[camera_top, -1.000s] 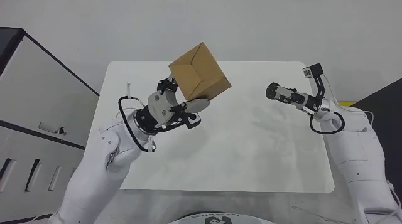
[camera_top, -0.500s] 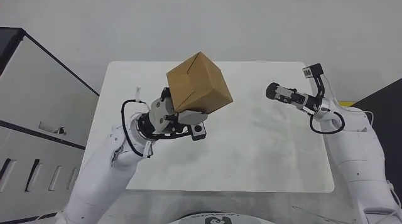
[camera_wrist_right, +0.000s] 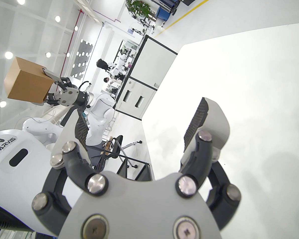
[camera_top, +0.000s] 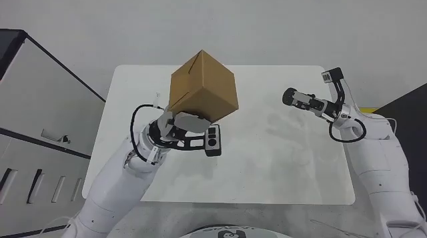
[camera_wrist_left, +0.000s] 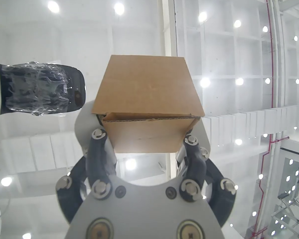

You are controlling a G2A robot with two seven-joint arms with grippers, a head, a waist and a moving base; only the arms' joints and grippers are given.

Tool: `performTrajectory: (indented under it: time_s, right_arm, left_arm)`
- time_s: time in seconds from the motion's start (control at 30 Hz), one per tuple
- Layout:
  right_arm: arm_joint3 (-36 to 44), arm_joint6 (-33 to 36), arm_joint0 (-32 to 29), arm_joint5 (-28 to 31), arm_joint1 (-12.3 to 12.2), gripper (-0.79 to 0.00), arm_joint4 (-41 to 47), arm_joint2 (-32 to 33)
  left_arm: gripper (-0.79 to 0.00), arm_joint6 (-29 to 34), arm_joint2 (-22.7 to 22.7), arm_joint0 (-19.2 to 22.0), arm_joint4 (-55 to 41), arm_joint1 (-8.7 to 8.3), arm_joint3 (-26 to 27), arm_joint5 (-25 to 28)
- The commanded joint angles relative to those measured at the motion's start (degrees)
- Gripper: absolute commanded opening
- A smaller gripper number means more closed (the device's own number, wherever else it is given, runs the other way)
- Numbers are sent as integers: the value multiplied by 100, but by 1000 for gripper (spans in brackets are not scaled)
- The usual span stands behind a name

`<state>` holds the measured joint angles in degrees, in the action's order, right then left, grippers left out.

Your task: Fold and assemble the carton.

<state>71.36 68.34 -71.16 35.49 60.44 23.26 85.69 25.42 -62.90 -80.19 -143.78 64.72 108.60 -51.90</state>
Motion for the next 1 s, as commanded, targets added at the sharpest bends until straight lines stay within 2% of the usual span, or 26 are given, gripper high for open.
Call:
performTrajectory:
  time_s: [0.0,0.23,0.47,0.63,0.97]
  right_arm:
    - [0,0,0,0,0,0,0,0]
    - [0,0,0,0,0,0,0,0]
    - [0,0,0,0,0,0,0,0]
    - [0,0,0,0,0,0,0,0]
    - [0,0,0,0,0,0,0,0]
  left_arm:
    - [-785,-20,45,25,-226,18,-30,-5]
    - [-785,-275,188,85,-1174,65,-77,50]
    - [-785,-489,199,129,-1812,91,-98,-321]
    - [-785,-660,220,170,-2046,109,-130,-610]
    - [-785,-956,286,185,-2362,119,-10,-610]
